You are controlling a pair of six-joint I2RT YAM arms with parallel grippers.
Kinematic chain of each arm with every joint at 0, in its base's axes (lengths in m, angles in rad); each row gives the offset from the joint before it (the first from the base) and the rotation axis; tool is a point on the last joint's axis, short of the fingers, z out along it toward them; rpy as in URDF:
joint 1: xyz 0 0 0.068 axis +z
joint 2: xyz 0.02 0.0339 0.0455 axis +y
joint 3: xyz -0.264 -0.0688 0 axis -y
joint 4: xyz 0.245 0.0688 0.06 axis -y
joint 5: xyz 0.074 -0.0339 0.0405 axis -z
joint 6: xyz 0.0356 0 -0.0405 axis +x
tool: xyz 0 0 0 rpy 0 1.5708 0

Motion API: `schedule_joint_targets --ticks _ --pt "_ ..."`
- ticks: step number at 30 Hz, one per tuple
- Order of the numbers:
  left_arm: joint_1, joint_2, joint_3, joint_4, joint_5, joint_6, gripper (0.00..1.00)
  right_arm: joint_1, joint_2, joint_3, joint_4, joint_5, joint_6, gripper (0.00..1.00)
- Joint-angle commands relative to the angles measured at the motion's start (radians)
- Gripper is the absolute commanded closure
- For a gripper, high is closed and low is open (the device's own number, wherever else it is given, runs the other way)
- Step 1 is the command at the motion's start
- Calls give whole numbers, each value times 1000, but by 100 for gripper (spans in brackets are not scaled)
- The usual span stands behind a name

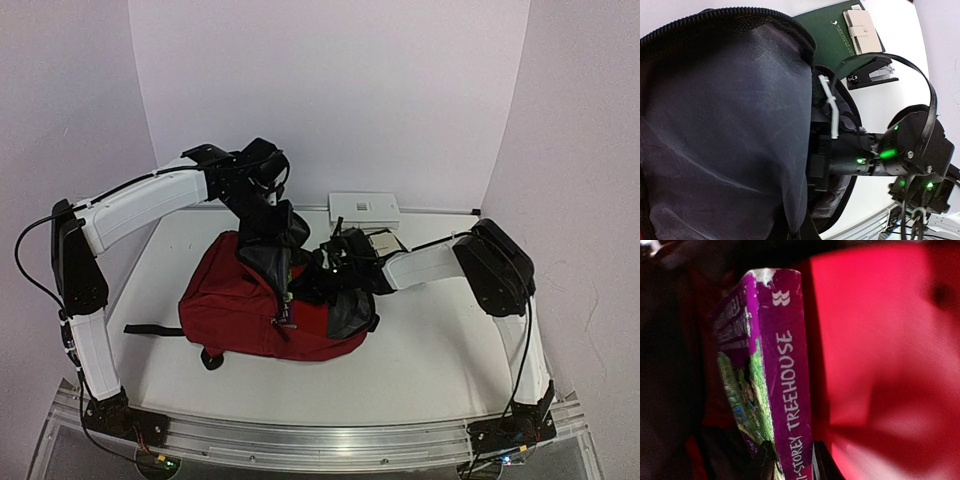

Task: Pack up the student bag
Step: Place the book in the student bag.

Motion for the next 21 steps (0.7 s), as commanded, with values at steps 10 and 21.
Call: schedule_joint_targets --ticks 10,21 --pt "-1 -98 -74 135 39 -61 100 109 162 146 368 19 303 86" --pt "20 -164 -214 131 5 -97 93 1 -151 -57 175 -21 17 37"
